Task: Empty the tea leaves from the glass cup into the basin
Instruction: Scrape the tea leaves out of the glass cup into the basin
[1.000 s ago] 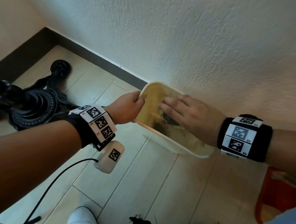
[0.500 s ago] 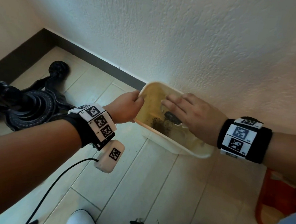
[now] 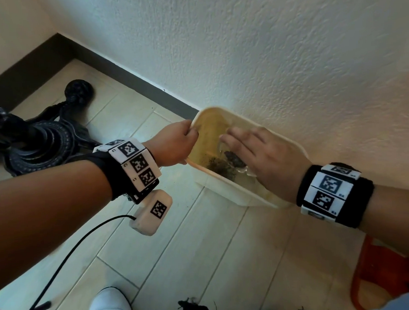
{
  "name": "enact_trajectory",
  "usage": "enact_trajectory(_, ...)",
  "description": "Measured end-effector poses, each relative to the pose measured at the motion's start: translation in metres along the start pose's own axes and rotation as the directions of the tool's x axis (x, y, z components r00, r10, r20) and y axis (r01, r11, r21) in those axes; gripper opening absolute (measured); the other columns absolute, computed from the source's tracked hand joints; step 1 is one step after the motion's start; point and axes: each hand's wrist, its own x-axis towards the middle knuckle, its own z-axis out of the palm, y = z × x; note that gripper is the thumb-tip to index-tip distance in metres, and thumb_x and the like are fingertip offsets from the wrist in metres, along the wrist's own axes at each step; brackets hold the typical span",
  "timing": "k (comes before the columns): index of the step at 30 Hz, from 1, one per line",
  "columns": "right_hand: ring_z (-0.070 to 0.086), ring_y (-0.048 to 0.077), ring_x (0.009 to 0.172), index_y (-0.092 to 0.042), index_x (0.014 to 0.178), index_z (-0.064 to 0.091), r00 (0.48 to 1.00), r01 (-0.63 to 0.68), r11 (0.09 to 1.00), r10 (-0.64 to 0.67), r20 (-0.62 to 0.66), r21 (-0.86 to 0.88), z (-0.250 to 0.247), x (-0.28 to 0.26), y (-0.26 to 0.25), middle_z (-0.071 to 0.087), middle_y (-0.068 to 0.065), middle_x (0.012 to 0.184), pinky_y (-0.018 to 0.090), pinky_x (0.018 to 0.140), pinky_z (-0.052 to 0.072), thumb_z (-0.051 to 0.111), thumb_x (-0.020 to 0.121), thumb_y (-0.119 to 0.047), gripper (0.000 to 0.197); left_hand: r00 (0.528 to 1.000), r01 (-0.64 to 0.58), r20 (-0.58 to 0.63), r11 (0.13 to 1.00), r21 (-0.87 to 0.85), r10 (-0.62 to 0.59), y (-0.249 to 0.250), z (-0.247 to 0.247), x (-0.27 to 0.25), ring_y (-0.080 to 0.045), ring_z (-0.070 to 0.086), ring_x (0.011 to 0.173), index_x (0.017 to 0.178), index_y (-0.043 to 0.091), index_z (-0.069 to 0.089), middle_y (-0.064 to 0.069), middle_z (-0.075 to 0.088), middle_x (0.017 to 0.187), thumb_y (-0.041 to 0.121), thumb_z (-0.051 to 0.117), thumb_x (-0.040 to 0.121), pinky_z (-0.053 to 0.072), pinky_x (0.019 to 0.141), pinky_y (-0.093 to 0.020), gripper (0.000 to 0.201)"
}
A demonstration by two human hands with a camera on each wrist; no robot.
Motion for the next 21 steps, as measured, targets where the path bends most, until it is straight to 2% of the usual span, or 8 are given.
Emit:
enact_trajectory(2, 0.050, 0.037, 0.127, -0.011, 0.163, 0.017, 1.000, -0.017, 0.999, 0.017, -0.001, 0.030, 0.000, 0.001, 0.003, 0.034, 0.014, 0.164, 0.048, 0.098, 0.057, 0.072, 0.076, 0.002, 0.103, 1.000, -0.002, 0.002, 1.000, -0.001, 0.002, 0.000, 0.000, 0.000, -0.026, 0.072, 0.084, 0.119, 0.006, 0.059, -0.014, 0.068, 0.106, 0.032, 0.032, 0.103, 0.061, 0.068, -0.034, 0.041)
enact_trajectory(5, 0.050, 0.035, 0.123, -0.011, 0.163, 0.015, 0.998, -0.051, 0.998, 0.052, -0.028, 0.028, -0.002, 0.004, 0.009, 0.032, 0.013, 0.163, 0.047, 0.104, 0.053, 0.077, 0.077, -0.005, 0.106, 1.000, -0.004, 0.017, 1.000, -0.010, 0.004, 0.000, 0.000, 0.000, -0.027, 0.073, 0.085, 0.120, 0.006, 0.059, -0.014, 0.068, 0.107, 0.033, 0.032, 0.103, 0.062, 0.076, -0.041, 0.041)
enact_trajectory(8, 0.051, 0.038, 0.125, -0.009, 0.163, 0.017, 0.998, 0.068, 0.997, -0.068, 0.008, -0.035, -0.004, 0.001, 0.007, 0.036, 0.016, 0.162, 0.051, 0.107, 0.050, 0.070, 0.082, -0.001, 0.096, 1.000, -0.002, 0.025, 1.000, -0.030, 0.003, 0.000, 0.000, 0.000, -0.028, 0.073, 0.084, 0.120, 0.007, 0.059, -0.014, 0.068, 0.105, 0.032, 0.033, 0.103, 0.062, 0.074, -0.043, 0.040)
enact_trajectory(10, 0.053, 0.038, 0.121, -0.008, 0.162, 0.024, 0.999, 0.048, 0.999, -0.048, -0.001, -0.026, -0.006, -0.001, 0.010, 0.040, 0.017, 0.160, 0.051, 0.103, 0.054, 0.071, 0.080, 0.002, 0.095, 1.000, 0.001, 0.030, 0.999, -0.052, 0.001, -0.001, -0.001, 0.001, -0.029, 0.073, 0.083, 0.120, 0.007, 0.059, -0.014, 0.068, 0.104, 0.034, 0.033, 0.102, 0.062, 0.073, -0.045, 0.041)
enact_trajectory(12, 0.054, 0.038, 0.119, -0.009, 0.161, 0.023, 0.999, 0.033, 0.999, -0.034, -0.015, -0.019, -0.005, -0.001, 0.008, 0.040, 0.017, 0.160, 0.052, 0.098, 0.057, 0.074, 0.079, -0.001, 0.097, 0.999, 0.007, 0.033, 0.998, -0.065, -0.005, -0.001, 0.000, 0.000, -0.029, 0.073, 0.083, 0.119, 0.007, 0.058, -0.016, 0.068, 0.104, 0.035, 0.033, 0.102, 0.062, 0.072, -0.047, 0.042)
enact_trajectory(15, 0.058, 0.043, 0.115, -0.009, 0.159, 0.027, 0.983, 0.182, 0.983, -0.182, 0.006, -0.003, 0.004, -0.007, -0.005, 0.045, 0.018, 0.156, 0.056, 0.087, 0.059, 0.048, 0.094, -0.002, 0.069, 1.000, 0.002, 0.022, 0.998, -0.070, -0.001, -0.001, 0.000, 0.000, -0.030, 0.073, 0.083, 0.118, 0.006, 0.058, -0.015, 0.067, 0.103, 0.032, 0.033, 0.101, 0.062, 0.070, -0.048, 0.040)
enact_trajectory(18, 0.056, 0.046, 0.120, -0.007, 0.160, 0.026, 0.989, 0.144, 0.988, -0.145, 0.010, 0.062, -0.002, -0.004, -0.009, 0.041, 0.020, 0.159, 0.057, 0.091, 0.058, 0.030, 0.092, -0.003, 0.068, 1.000, 0.001, 0.001, 0.998, -0.056, -0.001, -0.001, 0.000, 0.001, -0.030, 0.074, 0.079, 0.114, 0.004, 0.059, -0.016, 0.068, 0.102, 0.032, 0.033, 0.100, 0.062, 0.066, -0.048, 0.041)
enact_trajectory(21, 0.061, 0.042, 0.106, -0.003, 0.154, 0.041, 0.978, 0.190, 0.980, -0.185, -0.093, 0.051, -0.007, -0.004, -0.013, 0.052, 0.021, 0.151, 0.054, 0.088, 0.059, 0.022, 0.097, -0.001, 0.060, 1.000, -0.007, -0.023, 1.000, -0.026, 0.006, -0.001, 0.001, 0.001, -0.031, 0.072, 0.081, 0.111, 0.002, 0.059, -0.016, 0.068, 0.101, 0.031, 0.033, 0.101, 0.062, 0.069, -0.047, 0.040)
